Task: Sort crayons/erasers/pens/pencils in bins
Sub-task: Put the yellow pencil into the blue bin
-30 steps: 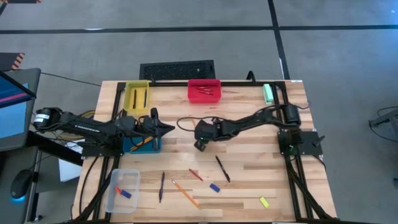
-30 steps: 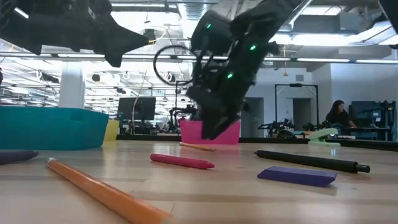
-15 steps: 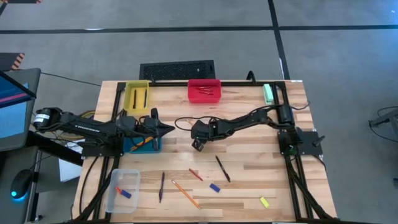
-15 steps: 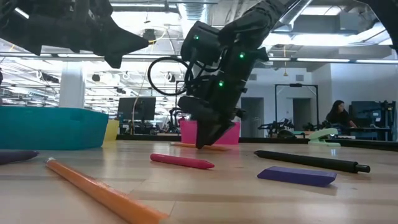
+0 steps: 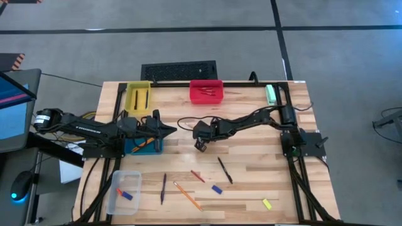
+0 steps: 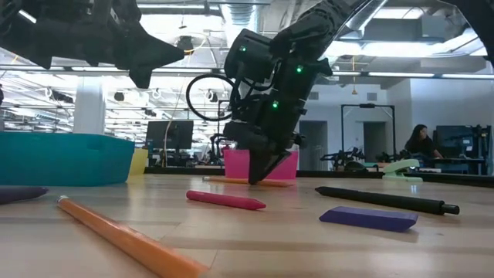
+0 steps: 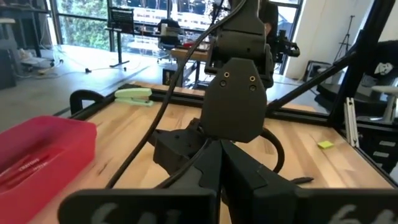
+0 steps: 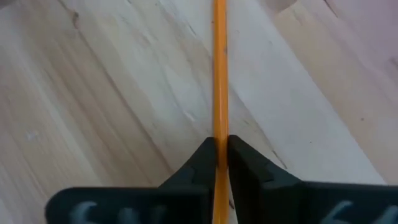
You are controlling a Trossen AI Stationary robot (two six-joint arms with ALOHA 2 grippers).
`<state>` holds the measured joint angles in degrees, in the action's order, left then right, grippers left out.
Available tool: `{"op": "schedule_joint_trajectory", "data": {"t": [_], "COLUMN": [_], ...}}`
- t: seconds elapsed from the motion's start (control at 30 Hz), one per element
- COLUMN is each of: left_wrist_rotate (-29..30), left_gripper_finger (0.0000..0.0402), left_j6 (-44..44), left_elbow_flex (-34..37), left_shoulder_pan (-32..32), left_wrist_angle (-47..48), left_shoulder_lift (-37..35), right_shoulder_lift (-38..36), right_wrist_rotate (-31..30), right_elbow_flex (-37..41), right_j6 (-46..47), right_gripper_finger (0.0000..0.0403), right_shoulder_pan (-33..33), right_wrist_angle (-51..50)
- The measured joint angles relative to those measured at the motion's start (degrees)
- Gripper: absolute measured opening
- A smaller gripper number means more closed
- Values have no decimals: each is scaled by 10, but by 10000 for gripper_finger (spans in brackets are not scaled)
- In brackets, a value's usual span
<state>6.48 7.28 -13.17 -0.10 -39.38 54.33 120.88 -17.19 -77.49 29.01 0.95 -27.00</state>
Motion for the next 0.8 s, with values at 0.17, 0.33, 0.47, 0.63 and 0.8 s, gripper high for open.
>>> {"op": "schedule_joint_trajectory", "data": {"t": [0.17,0.33,0.47,0.63,0.8], "left_wrist_rotate": [3,-18,-22,-21,-21], "left_gripper_finger": [0,4,22,58,96], "left_j6": [8,3,6,34,49], "left_elbow_flex": [0,0,0,0,0], "left_shoulder_pan": [0,0,0,0,0], "left_wrist_angle": [0,2,4,11,10], "left_shoulder_lift": [0,0,0,0,0], "right_shoulder_lift": [0,-4,-4,-4,-4], "right_wrist_rotate": [22,36,38,23,19], "right_elbow_flex": [1,3,3,3,4], "right_j6": [-42,-64,-58,-46,-26], "right_gripper_finger": [37,27,23,23,18], "right_shoulder_pan": [5,7,7,1,-3], "right_wrist_angle": [0,18,22,26,45]}}
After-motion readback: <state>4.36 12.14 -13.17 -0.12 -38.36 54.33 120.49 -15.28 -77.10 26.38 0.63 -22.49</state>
